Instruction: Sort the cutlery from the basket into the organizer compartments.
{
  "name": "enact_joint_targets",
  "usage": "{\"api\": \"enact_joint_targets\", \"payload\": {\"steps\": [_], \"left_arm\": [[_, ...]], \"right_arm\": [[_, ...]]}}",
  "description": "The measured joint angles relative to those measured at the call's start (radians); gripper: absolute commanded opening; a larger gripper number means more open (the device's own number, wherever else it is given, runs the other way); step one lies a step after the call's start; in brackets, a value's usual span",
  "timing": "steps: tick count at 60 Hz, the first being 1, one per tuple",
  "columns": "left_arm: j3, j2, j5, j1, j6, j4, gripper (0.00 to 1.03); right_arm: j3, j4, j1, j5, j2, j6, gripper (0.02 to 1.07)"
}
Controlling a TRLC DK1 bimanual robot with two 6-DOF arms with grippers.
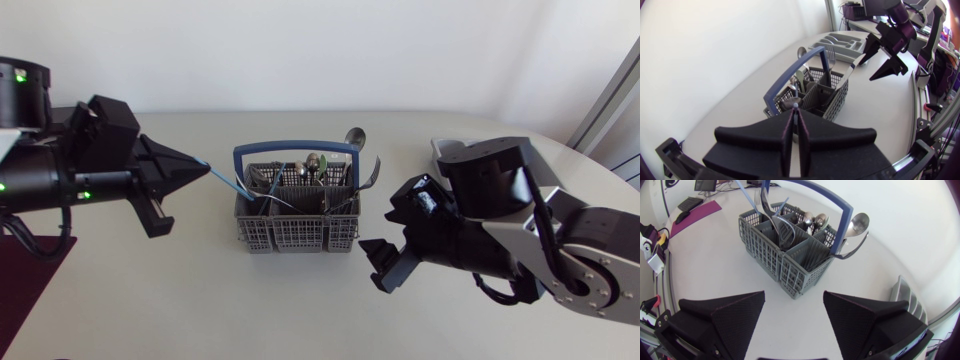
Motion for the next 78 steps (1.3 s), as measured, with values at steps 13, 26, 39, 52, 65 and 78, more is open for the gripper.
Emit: {"api": "enact_joint_targets", "payload": {"steps": [13, 26, 39, 52, 65, 78], "left_arm": [[0.141, -0.019, 0.016, 0.016, -0.001, -0.126, 0.04], [0.220, -0.032, 0.047, 0.016, -0.025, -0.216, 0.04], [0.263, -0.035, 0.090, 0.005, -0.080, -0.262, 0.04], [0.263, 0.019, 0.178, -0.019, -0.134, -0.268, 0.04], [0.254, 0.089, 0.242, -0.049, -0.163, -0.254, 0.04], [0.254, 0.148, 0.298, -0.049, -0.171, -0.226, 0.04]], "right_arm": [[0.036, -0.049, 0.022, 0.000, -0.009, -0.003, 0.86], [0.110, -0.082, 0.061, -0.003, -0.043, -0.006, 0.86], [0.183, -0.091, 0.095, -0.049, -0.051, -0.007, 0.87], [0.229, -0.077, 0.130, -0.109, -0.027, -0.007, 0.87], [0.266, -0.047, 0.153, -0.138, 0.048, -0.030, 0.86], [0.298, -0.021, 0.165, -0.140, 0.132, -0.053, 0.86]]}}
